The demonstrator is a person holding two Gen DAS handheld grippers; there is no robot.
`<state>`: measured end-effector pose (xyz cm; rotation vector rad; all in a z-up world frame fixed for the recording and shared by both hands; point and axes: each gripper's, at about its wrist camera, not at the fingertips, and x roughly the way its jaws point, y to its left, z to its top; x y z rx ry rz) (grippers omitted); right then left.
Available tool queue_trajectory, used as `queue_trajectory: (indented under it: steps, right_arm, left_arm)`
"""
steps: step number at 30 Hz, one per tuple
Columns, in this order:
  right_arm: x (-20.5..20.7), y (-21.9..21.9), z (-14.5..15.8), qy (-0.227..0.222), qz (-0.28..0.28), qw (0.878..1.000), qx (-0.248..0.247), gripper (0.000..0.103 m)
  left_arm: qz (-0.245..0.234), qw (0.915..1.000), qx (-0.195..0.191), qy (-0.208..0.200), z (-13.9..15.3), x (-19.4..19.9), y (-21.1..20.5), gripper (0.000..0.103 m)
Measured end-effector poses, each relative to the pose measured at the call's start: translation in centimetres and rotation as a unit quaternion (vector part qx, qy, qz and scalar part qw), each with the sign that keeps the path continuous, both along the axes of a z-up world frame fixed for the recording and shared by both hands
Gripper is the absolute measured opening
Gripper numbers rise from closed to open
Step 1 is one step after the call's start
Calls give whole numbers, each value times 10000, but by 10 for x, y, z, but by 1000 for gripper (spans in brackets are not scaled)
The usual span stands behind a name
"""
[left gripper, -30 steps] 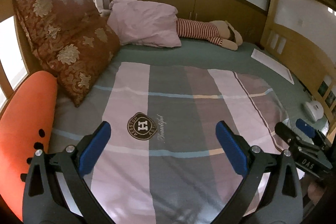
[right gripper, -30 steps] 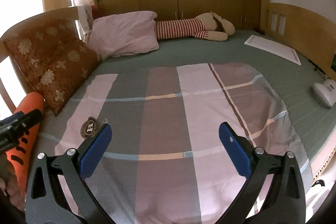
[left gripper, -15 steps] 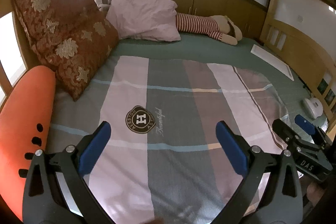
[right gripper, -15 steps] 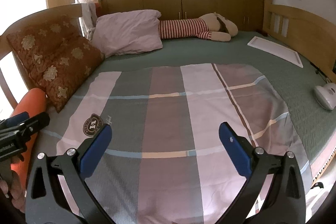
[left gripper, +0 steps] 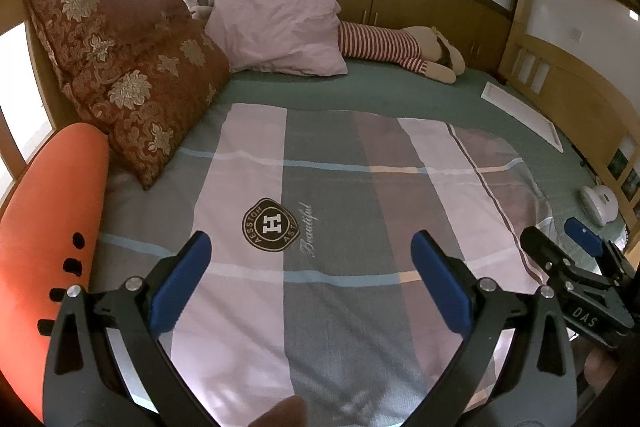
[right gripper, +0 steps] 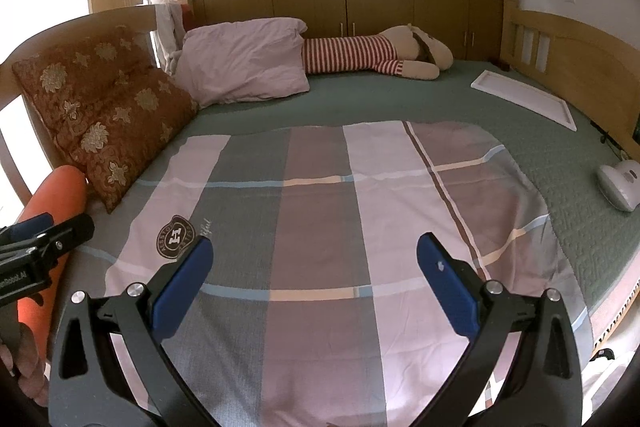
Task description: Collect trash
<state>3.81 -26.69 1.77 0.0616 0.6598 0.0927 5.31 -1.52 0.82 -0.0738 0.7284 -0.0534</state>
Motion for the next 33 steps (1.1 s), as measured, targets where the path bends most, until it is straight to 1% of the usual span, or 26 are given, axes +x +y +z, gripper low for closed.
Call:
queue_trajectory:
  steps: [3,9,13,18,24,29,33]
  right_arm:
    - [-1,-1,-1,5,11,10000,0,100]
    - [-1,-1,-1,-11,4,10000,-13,100]
    - [-1,-1,-1,-2,5,10000,1,100]
    - [-1,-2,-1,0,9,10000,-7,100]
    - [-1,-2,-1,-1,7,10000,-12,100]
    - [-1,-3,-1,1,10,10000,-6,100]
    - [-1,-2,-1,1,11,10000,-14,100]
  left_arm:
    - [-21,10000,-15,-33,1,-1,0,99]
    - [-53,9999,124,-39,2,-1,-7,100]
    - [-45,9999,143,-66,3,-1,-8,100]
    - [-84,10000,30,-18,4,-2,-7,100]
    - [-13,9999,36,-160,9,-4,-8,100]
    - [-60,9999,-26,-118,8,-3,-9,100]
    - [-37,9999,1,-126,8,-2,-8,100]
